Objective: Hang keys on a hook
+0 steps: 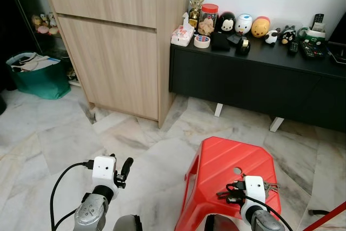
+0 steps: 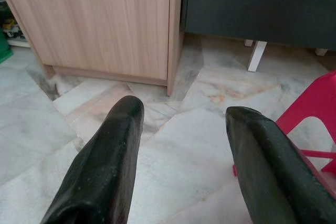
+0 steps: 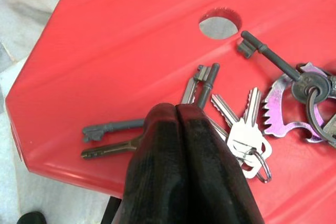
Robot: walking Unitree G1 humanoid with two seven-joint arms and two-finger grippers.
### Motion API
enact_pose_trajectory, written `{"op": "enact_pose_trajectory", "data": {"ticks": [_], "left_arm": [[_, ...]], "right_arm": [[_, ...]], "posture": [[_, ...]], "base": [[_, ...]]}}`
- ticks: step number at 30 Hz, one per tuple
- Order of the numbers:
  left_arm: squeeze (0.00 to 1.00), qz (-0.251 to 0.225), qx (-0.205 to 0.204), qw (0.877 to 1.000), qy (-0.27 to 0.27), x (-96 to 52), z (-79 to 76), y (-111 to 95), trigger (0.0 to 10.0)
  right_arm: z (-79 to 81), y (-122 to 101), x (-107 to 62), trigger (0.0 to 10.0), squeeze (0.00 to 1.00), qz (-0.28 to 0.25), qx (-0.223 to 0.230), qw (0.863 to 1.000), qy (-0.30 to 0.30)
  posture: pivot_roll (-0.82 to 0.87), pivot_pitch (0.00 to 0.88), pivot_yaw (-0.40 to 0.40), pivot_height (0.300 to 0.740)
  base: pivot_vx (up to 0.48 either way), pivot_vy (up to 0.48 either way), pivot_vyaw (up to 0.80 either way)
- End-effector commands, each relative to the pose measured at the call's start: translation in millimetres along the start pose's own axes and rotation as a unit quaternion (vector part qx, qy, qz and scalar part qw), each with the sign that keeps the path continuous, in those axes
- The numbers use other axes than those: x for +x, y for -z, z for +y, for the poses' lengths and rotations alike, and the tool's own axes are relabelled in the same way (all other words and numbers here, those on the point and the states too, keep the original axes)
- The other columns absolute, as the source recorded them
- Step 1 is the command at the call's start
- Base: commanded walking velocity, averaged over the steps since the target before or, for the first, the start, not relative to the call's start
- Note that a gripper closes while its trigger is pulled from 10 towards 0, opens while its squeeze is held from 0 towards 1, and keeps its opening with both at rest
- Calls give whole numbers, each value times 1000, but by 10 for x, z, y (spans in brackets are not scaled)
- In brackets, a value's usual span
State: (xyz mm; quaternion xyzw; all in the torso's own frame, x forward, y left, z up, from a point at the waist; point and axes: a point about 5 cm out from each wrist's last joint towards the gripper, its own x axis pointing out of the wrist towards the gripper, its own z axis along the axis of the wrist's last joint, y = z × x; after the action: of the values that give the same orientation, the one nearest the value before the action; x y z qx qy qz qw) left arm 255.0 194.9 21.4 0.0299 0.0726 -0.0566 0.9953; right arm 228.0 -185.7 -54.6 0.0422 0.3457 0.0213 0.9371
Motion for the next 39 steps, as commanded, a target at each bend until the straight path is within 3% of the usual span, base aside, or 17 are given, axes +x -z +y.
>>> {"op": "enact_pose_trajectory", "data": {"ticks": [1,2,4,6,18,23,24,25,26,31,39], "left_arm": [[0,3,9,1000,8,19,-14,3,10000],[0,3,9,1000,8,19,-15,3,10000],[0,4,9,1000,8,19,-16,4,10000],[0,4,9,1000,8,17,-17,6,10000],[0,4,11,1000,8,12,-15,11,10000],[0,6,12,1000,12,13,-23,17,10000],[0,6,15,1000,15,13,-24,17,10000],[0,6,15,1000,15,13,-24,17,10000],[0,7,17,1000,16,15,-25,19,10000],[0,8,18,1000,16,14,-20,20,10000],[0,9,25,999,20,10,-31,29,10000]], "right_arm": [[-6,-55,10,0,0,-9,-5,1000,-1],[-12,-57,9,10000,0,-10,-4,1000,1],[-16,-58,8,10000,0,-12,-1,1000,2],[-23,-64,6,10000,1000,-16,3,1000,3],[-60,-112,6,10000,1000,-24,10,1000,-6],[-133,-117,-12,10000,1000,-14,-15,1000,-22],[-185,-134,-19,10000,690,-11,-22,1000,-18],[-185,-134,-19,10000,690,-11,-22,1000,-18],[-235,-160,-25,10000,0,-12,-32,999,-15],[-319,-204,-36,10000,0,-9,-42,999,-11],[-288,-210,-32,10000,0,14,-67,996,-54]], "posture": [[92,0,-74,609],[92,0,-74,609],[92,0,-74,609],[89,0,-74,609],[85,0,-73,609],[85,0,-71,609],[85,0,-71,609],[85,0,-71,609],[85,0,-71,609],[85,0,-72,609],[89,0,-71,609]], "base": [[0,0,0],[0,0,0],[0,0,0],[0,0,0],[0,0,0],[0,0,0],[0,0,0],[0,0,0],[0,0,0],[0,0,0],[0,0,0]]}}
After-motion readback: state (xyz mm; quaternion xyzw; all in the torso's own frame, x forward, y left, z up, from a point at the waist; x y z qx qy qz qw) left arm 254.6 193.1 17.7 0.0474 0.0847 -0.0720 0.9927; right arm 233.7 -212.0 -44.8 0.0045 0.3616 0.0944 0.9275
